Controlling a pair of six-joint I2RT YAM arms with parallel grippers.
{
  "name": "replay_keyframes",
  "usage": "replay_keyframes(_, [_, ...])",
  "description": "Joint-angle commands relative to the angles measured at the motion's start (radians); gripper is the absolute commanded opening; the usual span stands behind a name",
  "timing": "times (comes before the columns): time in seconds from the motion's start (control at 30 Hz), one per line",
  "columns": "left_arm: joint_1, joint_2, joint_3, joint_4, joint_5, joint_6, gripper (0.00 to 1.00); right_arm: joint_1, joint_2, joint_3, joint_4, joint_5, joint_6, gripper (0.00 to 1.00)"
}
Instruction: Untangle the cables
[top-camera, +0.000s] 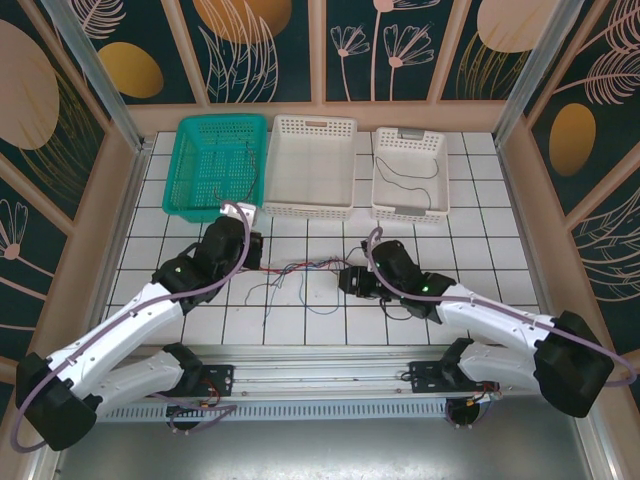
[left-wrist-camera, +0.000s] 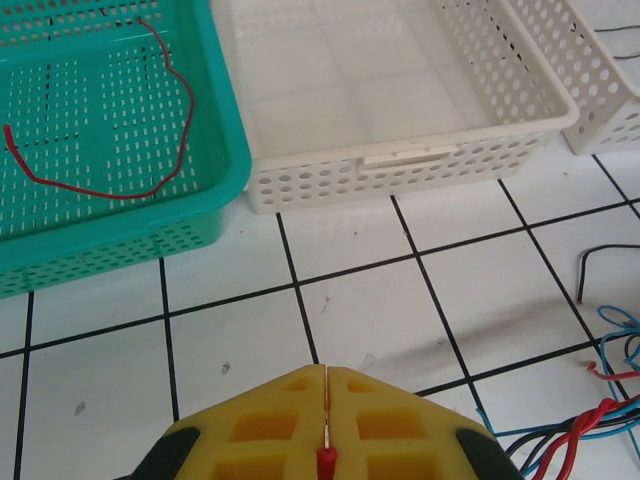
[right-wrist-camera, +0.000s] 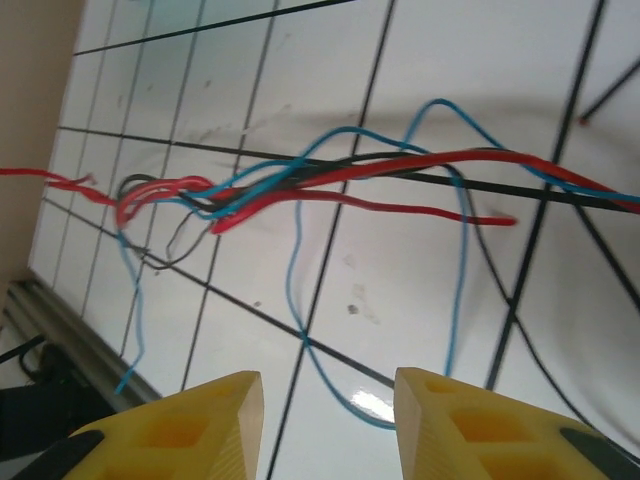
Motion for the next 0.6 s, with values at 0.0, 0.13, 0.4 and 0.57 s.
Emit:
replay_keyframes(0.0, [0.005,-0.021,0.037,0.003,0.000,-0.028,0.00,0.005,0.000,-0.022,-0.009,0.124,0.016,0.38])
replay_keyframes(0.13, [0.005,-0.021,0.040,0.007,-0.003,-0.041,0.00,0.006,0.044,-0.031,0.032,0.107,0.003,0.39])
replay_keyframes(0.4, [0.005,-0.029,0.053,0.016,-0.006,-0.051,0.00,0.008,0.189,-0.015,0.108,0.082,-0.011,0.39])
replay_keyframes(0.57, [0.005,-0.035,0.055,0.019,-0.009,-0.055,0.00,0.010,0.267,0.003,0.125,0.094,-0.018,0.36])
